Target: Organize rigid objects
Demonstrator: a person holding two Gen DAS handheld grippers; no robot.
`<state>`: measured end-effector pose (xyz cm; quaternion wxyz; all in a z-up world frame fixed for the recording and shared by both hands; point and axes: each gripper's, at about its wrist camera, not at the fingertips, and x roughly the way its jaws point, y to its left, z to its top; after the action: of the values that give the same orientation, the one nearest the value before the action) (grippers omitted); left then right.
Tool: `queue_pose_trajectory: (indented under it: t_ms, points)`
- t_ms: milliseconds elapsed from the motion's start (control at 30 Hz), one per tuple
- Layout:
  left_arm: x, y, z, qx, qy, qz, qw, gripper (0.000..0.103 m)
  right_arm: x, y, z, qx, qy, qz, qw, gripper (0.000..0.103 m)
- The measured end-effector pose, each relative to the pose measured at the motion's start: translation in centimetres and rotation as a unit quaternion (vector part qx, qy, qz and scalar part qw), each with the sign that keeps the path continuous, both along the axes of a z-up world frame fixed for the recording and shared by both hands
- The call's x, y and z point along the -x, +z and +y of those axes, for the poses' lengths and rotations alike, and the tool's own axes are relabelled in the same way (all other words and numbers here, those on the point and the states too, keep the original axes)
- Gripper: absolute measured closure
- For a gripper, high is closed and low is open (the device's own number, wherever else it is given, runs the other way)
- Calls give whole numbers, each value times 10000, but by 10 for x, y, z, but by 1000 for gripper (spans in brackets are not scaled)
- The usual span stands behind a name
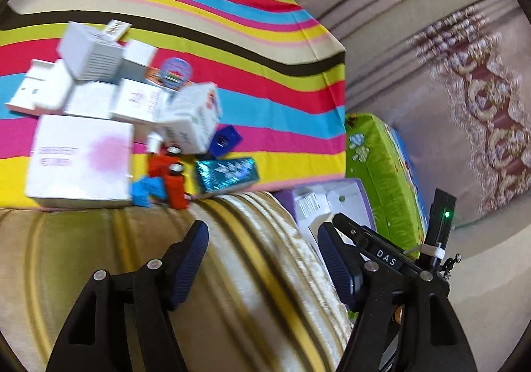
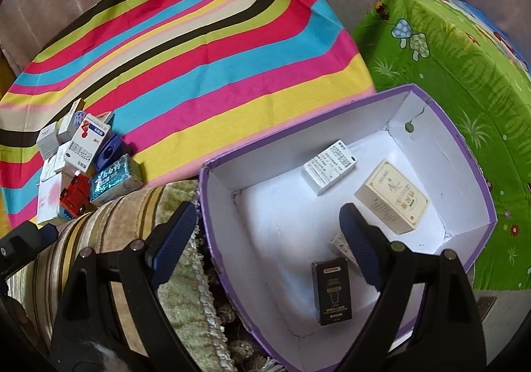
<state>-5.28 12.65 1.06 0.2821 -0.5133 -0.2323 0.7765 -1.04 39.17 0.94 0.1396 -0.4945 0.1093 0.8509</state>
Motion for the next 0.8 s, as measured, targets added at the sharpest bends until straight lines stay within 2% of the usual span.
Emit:
queue_pose_trajectory:
  t_ms: [133, 267, 500, 567, 667, 800]
  points:
    - [7, 1, -23, 123, 257, 50, 9996, 33, 6, 2, -9, -25, 162, -7, 9999, 13]
    - [15, -6, -47, 114, 564, -89, 9983, 32, 11, 3, -21, -37, 341, -12, 9994, 13]
    - [21, -7, -57, 224, 648, -72, 9976, 32, 22, 6, -44, 105, 568, -34, 9983, 12]
    - [20, -9, -57, 222, 649, -89, 9976, 32, 27, 8, -50, 261, 614, -8, 9978, 12]
    - [19, -10, -60, 210, 639, -104, 9977, 32, 35, 6, -57, 770, 614, -51, 9951, 12]
    - [20, -7, -60, 312, 629, 4, 9975, 32, 48, 6, -77, 842, 730, -60, 9938, 12]
